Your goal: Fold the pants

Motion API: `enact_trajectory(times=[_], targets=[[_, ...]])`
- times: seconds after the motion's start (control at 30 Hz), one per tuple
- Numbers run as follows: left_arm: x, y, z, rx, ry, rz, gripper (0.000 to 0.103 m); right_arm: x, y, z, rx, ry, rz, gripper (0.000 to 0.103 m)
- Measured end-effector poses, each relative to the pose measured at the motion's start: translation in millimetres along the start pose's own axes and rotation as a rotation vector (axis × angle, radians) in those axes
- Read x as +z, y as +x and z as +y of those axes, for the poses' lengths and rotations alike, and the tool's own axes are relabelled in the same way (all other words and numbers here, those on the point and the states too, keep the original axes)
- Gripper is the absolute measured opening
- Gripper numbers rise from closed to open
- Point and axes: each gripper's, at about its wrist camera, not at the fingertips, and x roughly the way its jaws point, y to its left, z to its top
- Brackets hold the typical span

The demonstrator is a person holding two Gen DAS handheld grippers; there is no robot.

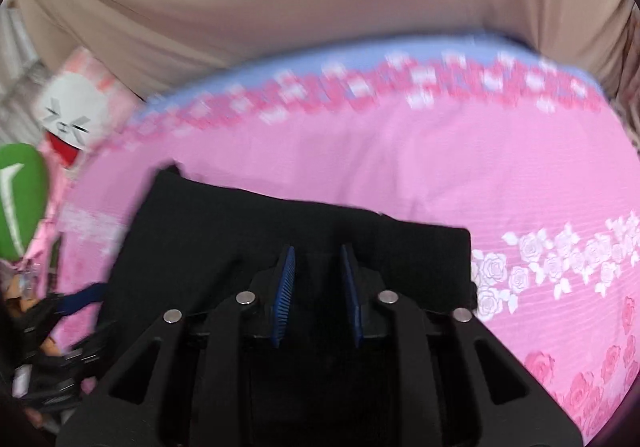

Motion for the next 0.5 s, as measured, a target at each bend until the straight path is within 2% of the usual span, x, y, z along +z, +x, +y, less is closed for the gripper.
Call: enact_trajectory(times=[0.1,0.17,0.23,0.3,0.37,0.5], targets=[[1,1,1,-0.003,-0.012,0.001,0.073,-2,-10,1,0.014,0.011,-0.030,0.021],[1,-4,6,-0.033,-0.034,0.000,0.073,-11,-33,-4,0.053,0.050,-0.078,0.022],[0,-18,20,-0.095,-0.092,-0.015,0.073,-25,-60,-12,0.054,0.069,-0.131,0.024],[-4,-34,32,-0.137,-0.131,-0.029,0.073,-48,-91,-25,0.036,0.086,-0.177,0.034],[-10,-43,39,-0.160,-0.154,-0.025,0.073,-72,-109,-41,0.027,0.124,-0.179,0.058],[-25,-34,46,-0.265,-0.191,0.066,0.073,-110,-115,-69,0.125,0.256,-0.122,0.062]])
